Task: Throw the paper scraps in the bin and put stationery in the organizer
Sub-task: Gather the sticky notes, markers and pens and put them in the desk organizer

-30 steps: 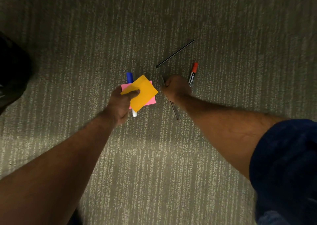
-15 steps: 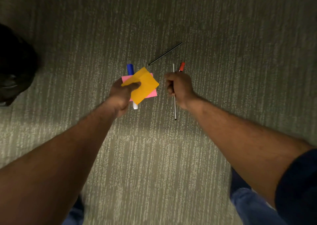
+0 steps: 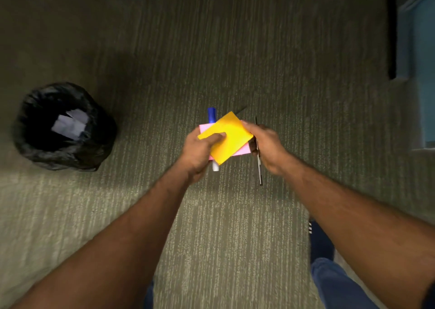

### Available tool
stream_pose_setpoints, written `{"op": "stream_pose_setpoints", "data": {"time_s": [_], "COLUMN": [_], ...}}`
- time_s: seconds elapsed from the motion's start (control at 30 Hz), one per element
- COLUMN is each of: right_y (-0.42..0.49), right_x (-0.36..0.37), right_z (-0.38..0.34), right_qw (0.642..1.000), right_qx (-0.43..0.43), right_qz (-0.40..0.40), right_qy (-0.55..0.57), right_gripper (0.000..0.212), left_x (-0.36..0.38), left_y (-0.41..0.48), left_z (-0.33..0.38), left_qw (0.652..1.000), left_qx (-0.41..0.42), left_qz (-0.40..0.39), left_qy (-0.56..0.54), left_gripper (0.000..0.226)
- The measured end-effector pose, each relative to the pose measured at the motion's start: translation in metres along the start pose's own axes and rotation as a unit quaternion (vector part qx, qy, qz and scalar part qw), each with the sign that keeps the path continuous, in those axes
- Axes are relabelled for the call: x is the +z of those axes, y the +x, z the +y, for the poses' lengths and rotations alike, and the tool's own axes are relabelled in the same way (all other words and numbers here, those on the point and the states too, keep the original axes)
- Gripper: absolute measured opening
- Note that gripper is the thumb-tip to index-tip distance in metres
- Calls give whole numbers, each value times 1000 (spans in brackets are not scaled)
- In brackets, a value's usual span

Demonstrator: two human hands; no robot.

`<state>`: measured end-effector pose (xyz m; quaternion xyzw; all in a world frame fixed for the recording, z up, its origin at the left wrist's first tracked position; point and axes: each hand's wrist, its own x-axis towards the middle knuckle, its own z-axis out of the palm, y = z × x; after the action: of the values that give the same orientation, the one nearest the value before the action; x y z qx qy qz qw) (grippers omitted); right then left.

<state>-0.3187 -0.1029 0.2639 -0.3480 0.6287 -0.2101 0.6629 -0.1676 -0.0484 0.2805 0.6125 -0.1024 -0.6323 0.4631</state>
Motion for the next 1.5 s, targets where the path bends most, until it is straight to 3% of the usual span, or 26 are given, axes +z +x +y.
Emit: {"op": "stream_pose_setpoints", "data": {"time_s": [0.07,0.2,0.4,0.57,0.9,1.2,1.5], "right_y": [-31,-94,-173,-225,-309,-355,-301], "right_x": [2,9,6,12,82,130,128], "right_z": [-32,-95,-196,-271,-363,-430,-516], "right_qw": [999,997,994,989,976,963,970], "right_qx": [8,-16,-82,-133,-214,-250,-240], "right_qz": [-19,-43,-44,-28,29,99,29], "right_qy": [47,66,59,52,22,1,-30], "right_gripper": [64,18,2,9,7,11,18], "left_x": [12,36,61,61,2,-21,6], "left_y": [-30,-93,-173,-223,-295,-318,-274], "left_z": [28,83,188,269,384,467,534], "left_qw": [1000,999,997,990,977,969,970], "left_qx": [4,2,47,101,118,149,194], "left_qz": [5,-9,-37,-86,-163,-167,-90], "left_qy": [12,46,53,49,77,106,114], "left_gripper": [19,19,18,29,30,27,30]}}
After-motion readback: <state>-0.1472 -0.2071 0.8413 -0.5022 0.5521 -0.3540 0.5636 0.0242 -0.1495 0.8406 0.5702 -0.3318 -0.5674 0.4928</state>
